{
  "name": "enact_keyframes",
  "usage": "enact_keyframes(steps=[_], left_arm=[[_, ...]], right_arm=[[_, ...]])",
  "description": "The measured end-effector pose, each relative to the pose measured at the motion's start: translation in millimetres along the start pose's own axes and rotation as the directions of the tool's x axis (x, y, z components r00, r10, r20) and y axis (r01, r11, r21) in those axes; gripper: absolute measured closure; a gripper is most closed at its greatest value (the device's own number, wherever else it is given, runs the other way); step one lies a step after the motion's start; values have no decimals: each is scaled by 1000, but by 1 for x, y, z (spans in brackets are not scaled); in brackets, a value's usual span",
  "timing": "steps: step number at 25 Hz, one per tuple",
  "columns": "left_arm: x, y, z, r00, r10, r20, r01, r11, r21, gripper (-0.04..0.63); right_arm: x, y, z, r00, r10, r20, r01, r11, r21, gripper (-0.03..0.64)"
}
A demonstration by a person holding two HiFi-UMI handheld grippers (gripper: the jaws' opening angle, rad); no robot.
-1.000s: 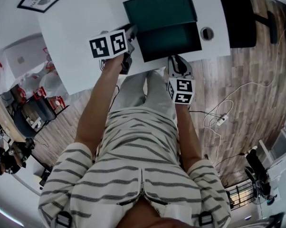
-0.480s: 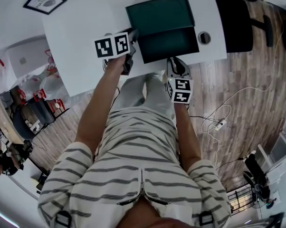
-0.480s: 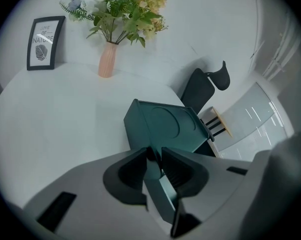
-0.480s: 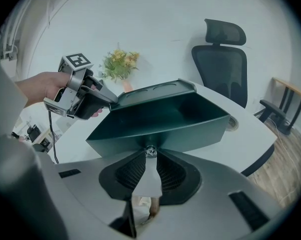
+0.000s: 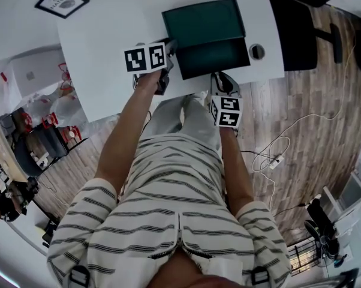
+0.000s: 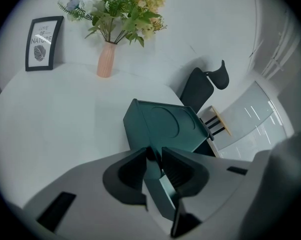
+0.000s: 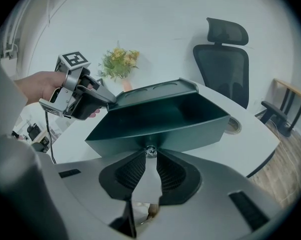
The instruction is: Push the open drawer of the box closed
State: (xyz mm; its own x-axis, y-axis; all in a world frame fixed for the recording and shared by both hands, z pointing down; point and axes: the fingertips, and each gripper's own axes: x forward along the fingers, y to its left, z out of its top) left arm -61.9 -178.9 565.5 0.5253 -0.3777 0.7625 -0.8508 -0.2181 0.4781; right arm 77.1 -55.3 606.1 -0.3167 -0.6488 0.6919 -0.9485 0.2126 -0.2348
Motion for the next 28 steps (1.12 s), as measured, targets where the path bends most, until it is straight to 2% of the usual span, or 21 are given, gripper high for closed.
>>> enact_keyframes(steps=[28], left_arm=[[1, 0, -1, 1000, -6, 7, 6, 1000, 0, 494]], right_arm=[[23, 2, 18, 1000, -2, 2, 2, 1000, -6, 535]])
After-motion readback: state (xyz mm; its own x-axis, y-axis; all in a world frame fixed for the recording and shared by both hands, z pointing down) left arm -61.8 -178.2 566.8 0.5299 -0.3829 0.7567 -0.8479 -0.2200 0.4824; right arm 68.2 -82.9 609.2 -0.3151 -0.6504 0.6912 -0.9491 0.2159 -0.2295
